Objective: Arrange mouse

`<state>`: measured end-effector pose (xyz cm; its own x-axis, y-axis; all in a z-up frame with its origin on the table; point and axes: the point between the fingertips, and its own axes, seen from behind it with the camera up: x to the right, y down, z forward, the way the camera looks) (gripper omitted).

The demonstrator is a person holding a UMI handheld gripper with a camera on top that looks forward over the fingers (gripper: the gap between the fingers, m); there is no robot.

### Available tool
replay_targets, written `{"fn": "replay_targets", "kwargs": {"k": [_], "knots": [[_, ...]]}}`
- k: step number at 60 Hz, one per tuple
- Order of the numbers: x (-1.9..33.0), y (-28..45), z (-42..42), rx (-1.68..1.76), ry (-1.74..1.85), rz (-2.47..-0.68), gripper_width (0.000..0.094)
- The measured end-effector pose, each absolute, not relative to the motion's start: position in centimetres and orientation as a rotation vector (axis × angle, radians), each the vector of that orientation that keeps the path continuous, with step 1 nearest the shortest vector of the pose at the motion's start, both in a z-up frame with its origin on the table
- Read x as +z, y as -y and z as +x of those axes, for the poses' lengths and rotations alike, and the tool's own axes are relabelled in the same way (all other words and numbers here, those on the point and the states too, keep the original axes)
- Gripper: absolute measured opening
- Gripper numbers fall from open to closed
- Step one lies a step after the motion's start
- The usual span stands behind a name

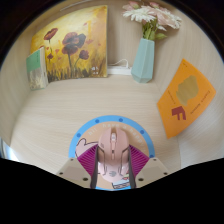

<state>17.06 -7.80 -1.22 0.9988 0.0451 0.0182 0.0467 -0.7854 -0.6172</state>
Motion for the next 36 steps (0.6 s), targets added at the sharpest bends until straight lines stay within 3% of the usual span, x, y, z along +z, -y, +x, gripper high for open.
{"fn": "replay_targets", "kwargs": {"k": [7,12,36], "knots": [[-1.5,8.1,17.0,0.006,0.012,-2.520,0.0547],[0.0,8.4,16.7,-0.012,0.034,-2.531,0.0666],[17.6,8.8,8.0,0.030,0.028,-2.280,0.0665]]}}
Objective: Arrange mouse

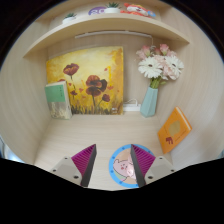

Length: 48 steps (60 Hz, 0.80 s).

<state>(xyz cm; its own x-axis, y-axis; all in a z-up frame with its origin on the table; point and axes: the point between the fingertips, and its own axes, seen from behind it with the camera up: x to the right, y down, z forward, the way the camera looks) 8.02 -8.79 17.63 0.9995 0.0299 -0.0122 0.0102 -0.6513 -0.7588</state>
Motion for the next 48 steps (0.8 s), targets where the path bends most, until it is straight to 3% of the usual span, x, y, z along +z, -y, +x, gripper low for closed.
{"fn": "replay_targets", "kwargs": {"k": [11,48], "knots": [[20.9,11.3,2.0,0.066,0.042,-2.224,0.0664],[19.4,18.9,-8.7,0.026,0.057,-2.243,0.0670]]}}
